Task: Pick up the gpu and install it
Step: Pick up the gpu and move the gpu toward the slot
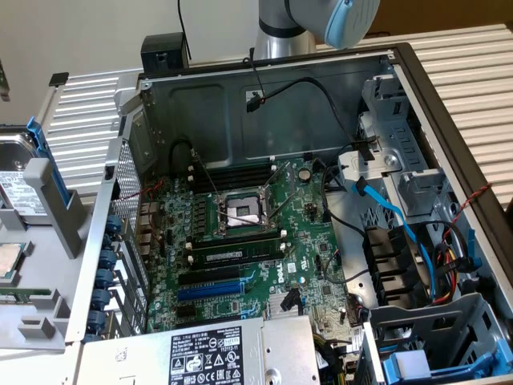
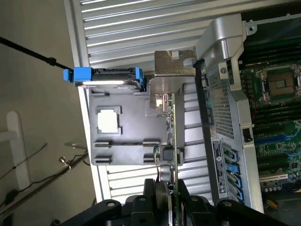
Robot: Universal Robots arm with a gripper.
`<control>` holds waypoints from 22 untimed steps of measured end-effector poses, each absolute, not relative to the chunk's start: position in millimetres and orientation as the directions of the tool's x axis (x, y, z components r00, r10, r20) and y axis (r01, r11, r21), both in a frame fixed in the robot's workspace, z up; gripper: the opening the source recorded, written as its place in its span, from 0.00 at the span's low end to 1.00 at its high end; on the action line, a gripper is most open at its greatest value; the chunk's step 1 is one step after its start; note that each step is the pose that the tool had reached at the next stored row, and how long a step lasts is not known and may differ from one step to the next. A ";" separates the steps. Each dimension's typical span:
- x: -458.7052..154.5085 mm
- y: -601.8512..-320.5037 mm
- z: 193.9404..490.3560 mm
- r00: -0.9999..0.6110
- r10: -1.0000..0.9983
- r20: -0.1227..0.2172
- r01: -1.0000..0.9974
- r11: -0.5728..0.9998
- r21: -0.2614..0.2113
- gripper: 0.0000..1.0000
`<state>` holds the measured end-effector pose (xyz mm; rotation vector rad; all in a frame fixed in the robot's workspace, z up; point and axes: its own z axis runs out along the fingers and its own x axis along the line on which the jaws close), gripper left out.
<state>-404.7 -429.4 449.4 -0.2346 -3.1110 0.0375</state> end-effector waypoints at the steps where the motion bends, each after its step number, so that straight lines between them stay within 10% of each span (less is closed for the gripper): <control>1: -404.8 -429.4 450.1 -0.990 0.139 0.022 0.138 0.990 -0.026 0.29; 14: -382.4 -431.9 456.3 -0.999 0.031 0.031 0.031 0.999 -0.020 0.29; 22: -359.5 -432.0 459.4 -0.999 0.009 0.033 0.011 0.998 0.068 0.29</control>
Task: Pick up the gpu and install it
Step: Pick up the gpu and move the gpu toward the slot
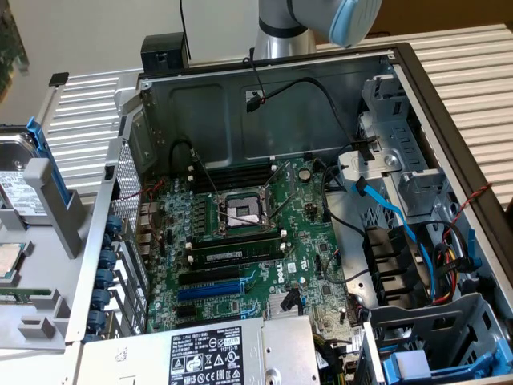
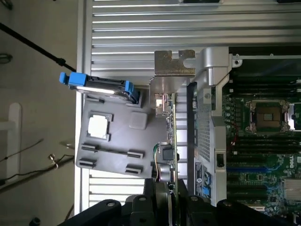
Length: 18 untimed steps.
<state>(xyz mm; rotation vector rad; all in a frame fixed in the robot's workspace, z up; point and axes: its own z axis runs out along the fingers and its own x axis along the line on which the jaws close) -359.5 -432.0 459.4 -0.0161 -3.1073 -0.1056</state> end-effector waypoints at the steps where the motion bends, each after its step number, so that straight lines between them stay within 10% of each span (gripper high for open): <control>1: -356.7 -432.6 460.0 -0.999 0.009 0.033 0.012 0.997 0.078 0.29; 18: -293.6 -447.3 462.3 -0.999 0.008 0.048 0.013 0.995 0.099 0.29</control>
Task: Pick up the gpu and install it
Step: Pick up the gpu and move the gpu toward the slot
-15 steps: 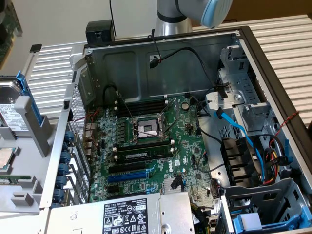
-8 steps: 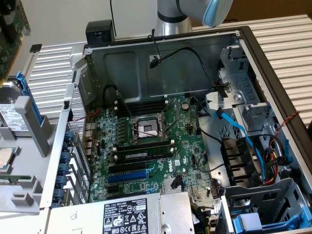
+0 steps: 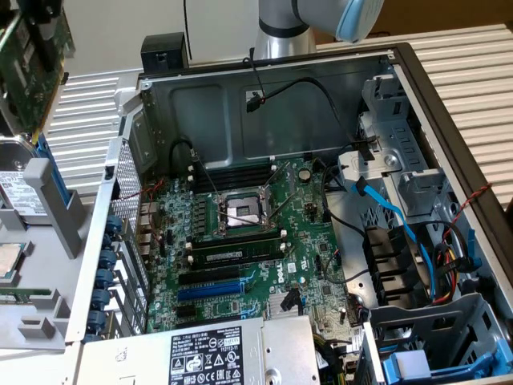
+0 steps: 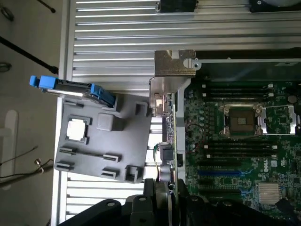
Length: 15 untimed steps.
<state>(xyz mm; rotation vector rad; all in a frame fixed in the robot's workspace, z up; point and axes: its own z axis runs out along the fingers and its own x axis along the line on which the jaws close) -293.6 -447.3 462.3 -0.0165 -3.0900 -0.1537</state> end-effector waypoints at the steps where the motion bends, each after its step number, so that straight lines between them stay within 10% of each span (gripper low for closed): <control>1: -289.4 -447.8 462.3 -0.999 0.008 0.049 0.013 0.995 0.099 0.29; 15: -225.9 -451.9 462.3 -0.998 0.008 0.057 0.014 0.995 0.101 0.29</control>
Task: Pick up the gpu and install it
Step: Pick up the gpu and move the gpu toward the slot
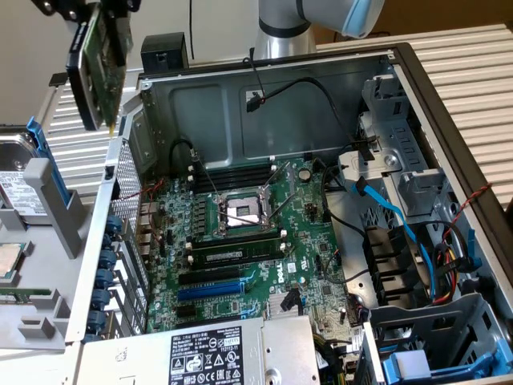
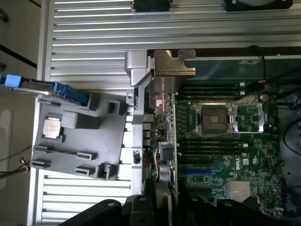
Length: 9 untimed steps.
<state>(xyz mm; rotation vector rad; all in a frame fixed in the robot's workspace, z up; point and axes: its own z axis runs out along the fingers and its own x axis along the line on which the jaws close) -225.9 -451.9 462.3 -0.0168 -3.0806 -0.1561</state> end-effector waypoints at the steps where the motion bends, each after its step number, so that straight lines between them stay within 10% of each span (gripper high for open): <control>1: -221.3 -452.1 462.3 -0.998 0.008 0.058 0.014 0.995 0.101 0.29; 9: -184.8 -452.9 462.3 -0.998 0.008 0.058 0.014 0.994 0.107 0.29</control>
